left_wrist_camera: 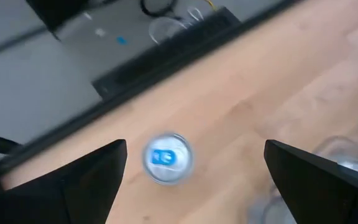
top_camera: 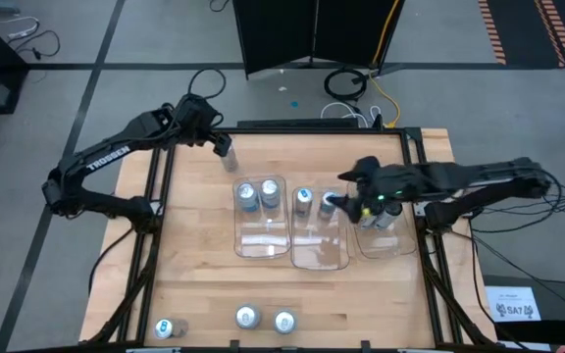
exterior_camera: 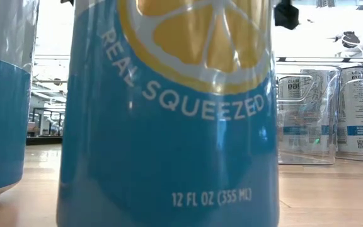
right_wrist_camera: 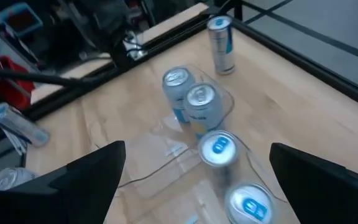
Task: Sort soda cans
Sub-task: Put the top blue soda can into the middle transparent bin
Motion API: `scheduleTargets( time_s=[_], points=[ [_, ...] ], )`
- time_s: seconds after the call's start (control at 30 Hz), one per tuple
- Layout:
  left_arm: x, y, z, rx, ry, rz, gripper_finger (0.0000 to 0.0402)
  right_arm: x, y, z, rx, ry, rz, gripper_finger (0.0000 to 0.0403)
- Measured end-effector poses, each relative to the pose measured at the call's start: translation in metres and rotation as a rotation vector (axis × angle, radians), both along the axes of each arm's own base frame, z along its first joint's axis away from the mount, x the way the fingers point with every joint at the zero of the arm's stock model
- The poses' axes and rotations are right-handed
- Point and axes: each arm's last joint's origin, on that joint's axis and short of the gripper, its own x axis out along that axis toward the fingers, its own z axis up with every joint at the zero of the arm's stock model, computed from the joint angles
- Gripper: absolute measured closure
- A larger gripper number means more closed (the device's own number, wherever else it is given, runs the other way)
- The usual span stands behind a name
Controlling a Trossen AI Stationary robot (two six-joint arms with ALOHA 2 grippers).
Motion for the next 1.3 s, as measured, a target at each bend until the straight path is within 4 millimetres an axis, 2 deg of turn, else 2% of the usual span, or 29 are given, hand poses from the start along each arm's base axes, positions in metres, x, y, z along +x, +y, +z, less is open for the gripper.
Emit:
scheduleTargets(
  time_s=[0.17,0.33,0.6,1.0,1.3],
  points=[
    [0.006,0.009,-0.017,-0.15,0.023,0.012,0.0013,-0.033,-0.004,-0.004,0.034,-0.063,-0.017,0.0012],
    [0.017,0.016,-0.036,-0.235,0.08,0.049,0.0013,-0.045,-0.006,-0.005,0.032,-0.088,-0.014,0.0012],
    [0.027,0.026,-0.056,-0.295,0.131,0.084,0.0013,-0.047,-0.006,-0.004,-0.03,-0.075,0.02,0.0012],
    [0.026,0.039,-0.059,-0.242,0.138,0.149,0.0013,-0.047,-0.006,-0.006,-0.057,-0.044,0.036,0.0012],
    [0.034,0.05,-0.079,-0.281,0.189,0.164,0.0013,-0.048,-0.006,-0.006,-0.061,-0.041,0.038,0.0012]
  ],
)
